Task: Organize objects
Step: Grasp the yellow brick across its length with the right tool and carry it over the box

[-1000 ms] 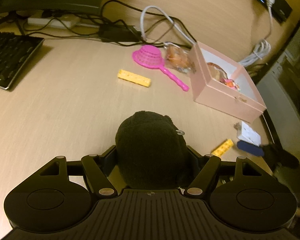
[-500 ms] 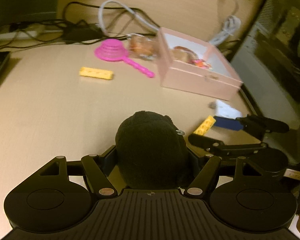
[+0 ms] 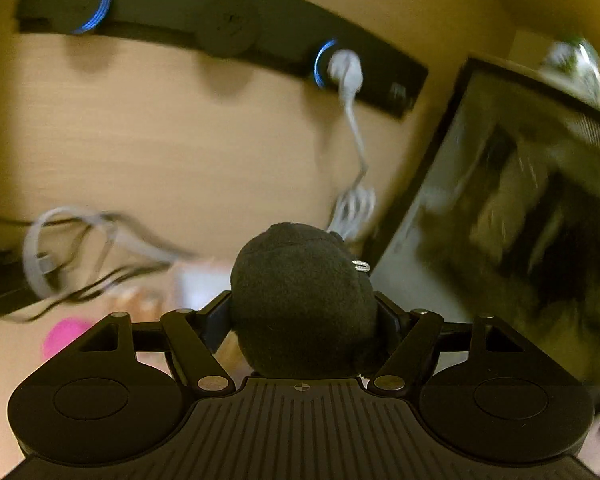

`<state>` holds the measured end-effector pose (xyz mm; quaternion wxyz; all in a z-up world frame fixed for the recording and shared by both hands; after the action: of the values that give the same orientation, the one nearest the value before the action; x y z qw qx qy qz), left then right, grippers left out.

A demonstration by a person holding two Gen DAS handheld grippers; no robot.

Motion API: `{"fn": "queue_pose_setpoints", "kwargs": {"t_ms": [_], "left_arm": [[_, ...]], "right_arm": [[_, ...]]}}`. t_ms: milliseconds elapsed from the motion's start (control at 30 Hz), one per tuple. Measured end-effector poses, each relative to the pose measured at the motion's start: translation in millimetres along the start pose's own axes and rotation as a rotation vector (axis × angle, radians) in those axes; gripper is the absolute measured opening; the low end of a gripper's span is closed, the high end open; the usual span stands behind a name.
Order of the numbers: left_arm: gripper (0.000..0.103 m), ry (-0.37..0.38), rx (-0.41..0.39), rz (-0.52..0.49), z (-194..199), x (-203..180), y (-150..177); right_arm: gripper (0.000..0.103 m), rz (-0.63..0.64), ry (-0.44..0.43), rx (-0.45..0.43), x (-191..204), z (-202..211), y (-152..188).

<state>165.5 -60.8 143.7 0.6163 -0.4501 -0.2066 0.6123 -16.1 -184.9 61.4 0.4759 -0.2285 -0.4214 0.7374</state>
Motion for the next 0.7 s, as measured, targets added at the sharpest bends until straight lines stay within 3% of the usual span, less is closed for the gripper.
{"fn": "queue_pose_setpoints", "kwargs": {"t_ms": [67,200,267,433,533,700], "left_arm": [[0.083,0.024,-0.002,0.016,-35,0,-4],[0.079,-0.089,0.15,-0.077,-109,-3,25],[0.077,-0.079,0.125,-0.041,-116,4,30],[0.077,-0.05,-0.031,0.093,-65,37,17],[0.077,-0.113,-0.097,0.067,-24,70,21],[0.077,-0.252,0.008,0.027,18,123,63]], "right_arm": [[0.063,-0.013,0.011,0.01,-4,1,2],[0.063,-0.027,0.051,0.052,-14,-3,10],[0.063,-0.037,0.062,0.068,-19,-2,15],[0.063,-0.046,0.076,0.087,-32,-13,10],[0.063,-0.042,0.068,0.05,-35,-18,-10],[0.063,-0.04,0.132,-0.063,-59,-50,-80]]}}
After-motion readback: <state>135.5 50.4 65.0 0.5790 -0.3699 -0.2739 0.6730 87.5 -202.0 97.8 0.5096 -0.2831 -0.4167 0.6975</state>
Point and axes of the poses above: each gripper's, at about its wrist camera, not at the fingertips, and z roughly against the way its jaws point, x to its left, y to its underside, the point moved 4 cm from there along -z, roughly the way its jaws point, and after that the axes turned 9 degrees about -y, right-handed, at the moved point
